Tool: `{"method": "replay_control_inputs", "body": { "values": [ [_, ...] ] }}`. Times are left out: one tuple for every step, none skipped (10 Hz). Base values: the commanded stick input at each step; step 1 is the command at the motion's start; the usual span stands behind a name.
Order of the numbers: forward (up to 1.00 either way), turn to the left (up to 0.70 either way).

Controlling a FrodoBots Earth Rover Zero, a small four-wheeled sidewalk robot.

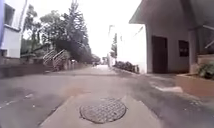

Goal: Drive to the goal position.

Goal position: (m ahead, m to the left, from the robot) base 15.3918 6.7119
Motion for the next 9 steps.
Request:
{"method": "replay_control_inputs", "body": {
  "values": [
    [1.00, 0.00],
    [1.00, 0.00],
    [1.00, 0.00],
    [1.00, 0.00],
    [1.00, 0.00],
    [1.00, 0.00],
    [1.00, 0.00],
    [1.00, 0.00],
    [1.00, 0.00]
  ]
}}
